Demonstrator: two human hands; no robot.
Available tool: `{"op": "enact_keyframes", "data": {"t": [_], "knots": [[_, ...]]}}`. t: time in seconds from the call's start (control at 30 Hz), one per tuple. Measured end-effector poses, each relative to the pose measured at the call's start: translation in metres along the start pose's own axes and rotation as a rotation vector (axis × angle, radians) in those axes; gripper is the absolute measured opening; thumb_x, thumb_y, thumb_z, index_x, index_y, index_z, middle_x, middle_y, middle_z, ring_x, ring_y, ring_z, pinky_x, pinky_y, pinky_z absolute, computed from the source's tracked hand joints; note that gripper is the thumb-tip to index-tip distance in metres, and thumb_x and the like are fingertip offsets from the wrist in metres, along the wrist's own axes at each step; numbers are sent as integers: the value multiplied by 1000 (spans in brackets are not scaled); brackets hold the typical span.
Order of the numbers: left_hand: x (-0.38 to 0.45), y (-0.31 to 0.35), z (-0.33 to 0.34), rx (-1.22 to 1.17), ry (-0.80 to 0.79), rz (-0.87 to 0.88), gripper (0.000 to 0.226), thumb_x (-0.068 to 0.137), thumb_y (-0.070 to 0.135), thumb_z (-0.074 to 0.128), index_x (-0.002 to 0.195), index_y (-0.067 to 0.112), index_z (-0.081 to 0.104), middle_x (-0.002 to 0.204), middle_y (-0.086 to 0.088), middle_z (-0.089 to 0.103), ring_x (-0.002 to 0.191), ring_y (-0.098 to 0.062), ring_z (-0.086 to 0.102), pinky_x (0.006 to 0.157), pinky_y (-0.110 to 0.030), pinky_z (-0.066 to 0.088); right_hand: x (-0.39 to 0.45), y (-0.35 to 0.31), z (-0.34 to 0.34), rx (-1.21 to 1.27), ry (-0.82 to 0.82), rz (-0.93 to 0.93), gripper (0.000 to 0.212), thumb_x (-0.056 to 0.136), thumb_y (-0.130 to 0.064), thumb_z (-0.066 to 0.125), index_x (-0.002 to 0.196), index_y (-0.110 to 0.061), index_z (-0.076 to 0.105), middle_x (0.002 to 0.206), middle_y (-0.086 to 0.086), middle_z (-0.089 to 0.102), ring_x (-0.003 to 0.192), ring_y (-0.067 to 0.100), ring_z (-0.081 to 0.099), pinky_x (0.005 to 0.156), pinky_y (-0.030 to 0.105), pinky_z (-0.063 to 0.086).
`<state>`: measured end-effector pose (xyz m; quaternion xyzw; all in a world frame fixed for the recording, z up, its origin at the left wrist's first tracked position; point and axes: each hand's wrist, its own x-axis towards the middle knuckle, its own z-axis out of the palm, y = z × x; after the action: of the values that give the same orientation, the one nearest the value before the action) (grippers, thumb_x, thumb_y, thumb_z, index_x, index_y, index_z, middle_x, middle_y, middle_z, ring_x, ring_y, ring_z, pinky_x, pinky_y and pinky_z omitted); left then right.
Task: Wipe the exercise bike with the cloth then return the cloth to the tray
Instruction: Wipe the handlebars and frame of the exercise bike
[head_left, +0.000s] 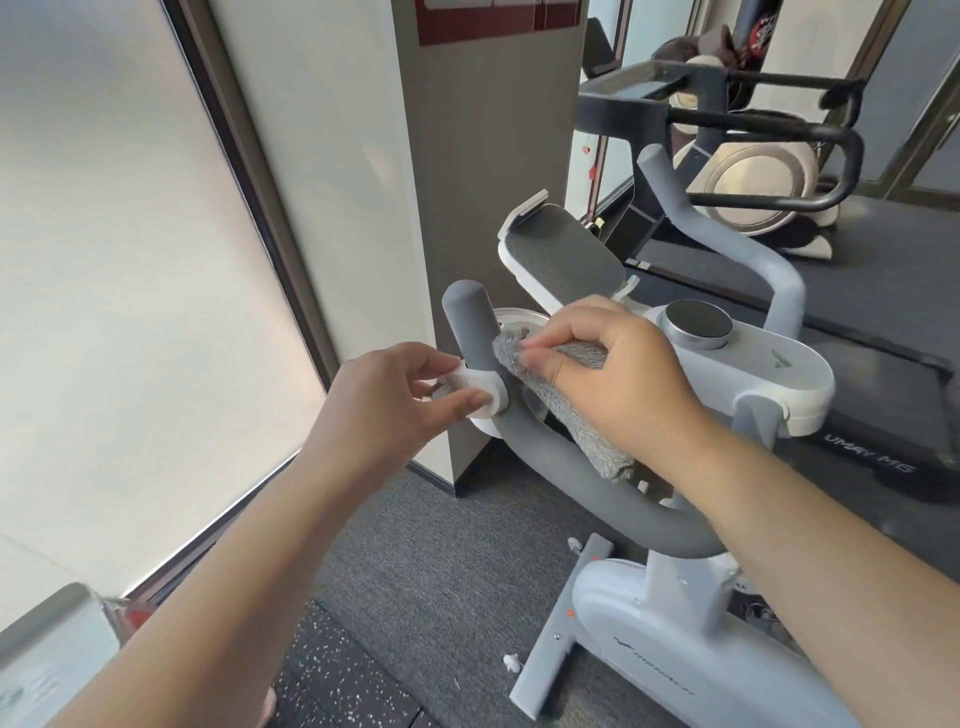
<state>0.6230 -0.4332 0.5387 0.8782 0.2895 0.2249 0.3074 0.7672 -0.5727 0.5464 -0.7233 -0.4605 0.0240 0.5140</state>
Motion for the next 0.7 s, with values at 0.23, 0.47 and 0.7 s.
{"op": "enact_keyframes", "data": {"t": [0.23,0.47,0.7], "knots": [[-1,-2,1,-14,-17,28,44,70,53,73,109,34,65,89,31,61,79,22,55,64,1,37,-7,6,5,-29,-99,9,15,74,-21,79,75,-32,67,90,-15,59,92,3,60,92,23,44],[4,9,-7,-191,-6,93,79,72,42,76,138,46,33,114,21,61,90,7,64,64,-5,46,-26,6,-18,-173,-131,42,7,74,-31,77,77,-35,72,92,-16,63,91,1,60,90,31,47],[9,13,-7,-121,-3,106,50,91,34,58,135,46,37,115,10,66,87,11,61,60,2,38,-39,-2,7,-318,-94,-2,12,78,-35,73,86,-26,69,101,-10,55,93,13,58,80,32,46]]}}
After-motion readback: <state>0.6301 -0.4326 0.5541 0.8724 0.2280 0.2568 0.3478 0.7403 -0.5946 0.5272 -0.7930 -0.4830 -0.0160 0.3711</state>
